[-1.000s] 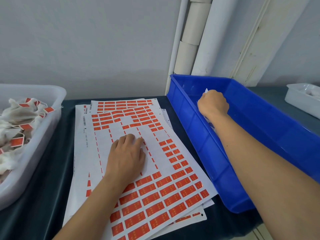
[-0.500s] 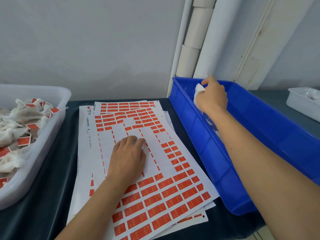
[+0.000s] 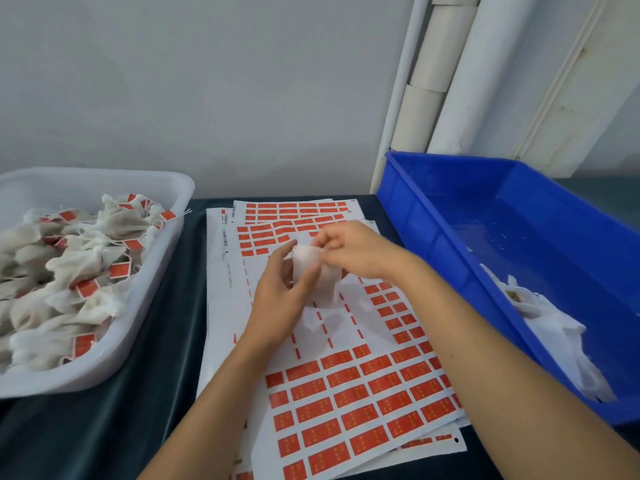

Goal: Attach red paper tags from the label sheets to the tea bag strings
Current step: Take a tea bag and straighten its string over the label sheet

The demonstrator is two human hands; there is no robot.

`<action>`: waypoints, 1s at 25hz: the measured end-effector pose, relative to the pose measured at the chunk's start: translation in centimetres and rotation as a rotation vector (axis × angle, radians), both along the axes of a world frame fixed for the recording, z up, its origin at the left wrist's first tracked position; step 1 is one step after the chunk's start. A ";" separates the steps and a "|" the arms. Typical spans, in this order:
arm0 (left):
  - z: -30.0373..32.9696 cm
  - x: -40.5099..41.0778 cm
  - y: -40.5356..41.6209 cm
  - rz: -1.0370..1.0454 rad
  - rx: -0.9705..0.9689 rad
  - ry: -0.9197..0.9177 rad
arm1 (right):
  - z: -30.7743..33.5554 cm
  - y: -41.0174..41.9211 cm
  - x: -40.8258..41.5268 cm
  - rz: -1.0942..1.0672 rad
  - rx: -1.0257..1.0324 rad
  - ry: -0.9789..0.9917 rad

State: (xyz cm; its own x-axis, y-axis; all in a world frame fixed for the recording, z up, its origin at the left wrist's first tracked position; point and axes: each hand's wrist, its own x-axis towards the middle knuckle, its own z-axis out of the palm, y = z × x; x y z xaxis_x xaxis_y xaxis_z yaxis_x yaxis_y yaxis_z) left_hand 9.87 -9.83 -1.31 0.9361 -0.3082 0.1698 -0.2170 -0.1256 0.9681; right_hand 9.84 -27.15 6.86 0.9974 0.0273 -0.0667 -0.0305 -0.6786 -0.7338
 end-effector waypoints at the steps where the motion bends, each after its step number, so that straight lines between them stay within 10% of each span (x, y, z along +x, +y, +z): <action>1: -0.2 0.2 0.2 0.008 0.007 0.001 | -1.2 0.9 0.1 -0.005 0.026 -0.014; 17: -0.8 1.7 0.0 0.221 -0.063 0.089 | -9.4 1.8 -2.0 -0.535 0.533 -0.400; 25: -0.4 1.1 -0.2 0.245 -0.085 0.036 | -9.4 3.9 -2.6 -0.290 0.026 -0.681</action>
